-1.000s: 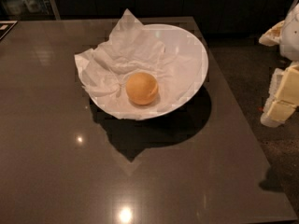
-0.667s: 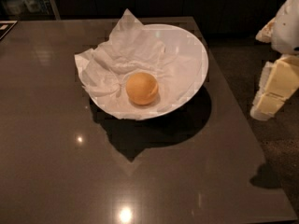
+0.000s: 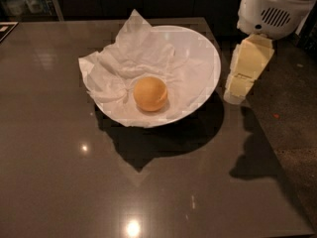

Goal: Pick orange from white bowl

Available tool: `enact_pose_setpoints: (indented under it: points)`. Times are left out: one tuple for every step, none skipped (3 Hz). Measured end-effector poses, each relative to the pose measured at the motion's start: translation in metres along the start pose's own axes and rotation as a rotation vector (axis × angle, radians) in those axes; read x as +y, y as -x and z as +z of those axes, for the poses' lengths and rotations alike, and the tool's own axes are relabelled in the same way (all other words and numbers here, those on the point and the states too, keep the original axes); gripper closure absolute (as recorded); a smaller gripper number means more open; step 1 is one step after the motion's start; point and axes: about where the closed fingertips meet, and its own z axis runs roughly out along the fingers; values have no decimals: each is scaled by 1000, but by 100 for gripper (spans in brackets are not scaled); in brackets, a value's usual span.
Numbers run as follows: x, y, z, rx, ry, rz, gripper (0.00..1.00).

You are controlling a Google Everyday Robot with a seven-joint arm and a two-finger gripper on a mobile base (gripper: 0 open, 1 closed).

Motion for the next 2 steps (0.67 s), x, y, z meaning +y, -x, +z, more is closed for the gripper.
enact_pose_setpoints:
  points:
    - [3,10,0,-29,-23,-17,0]
    - [13,28,10,-18,-19,-30,0]
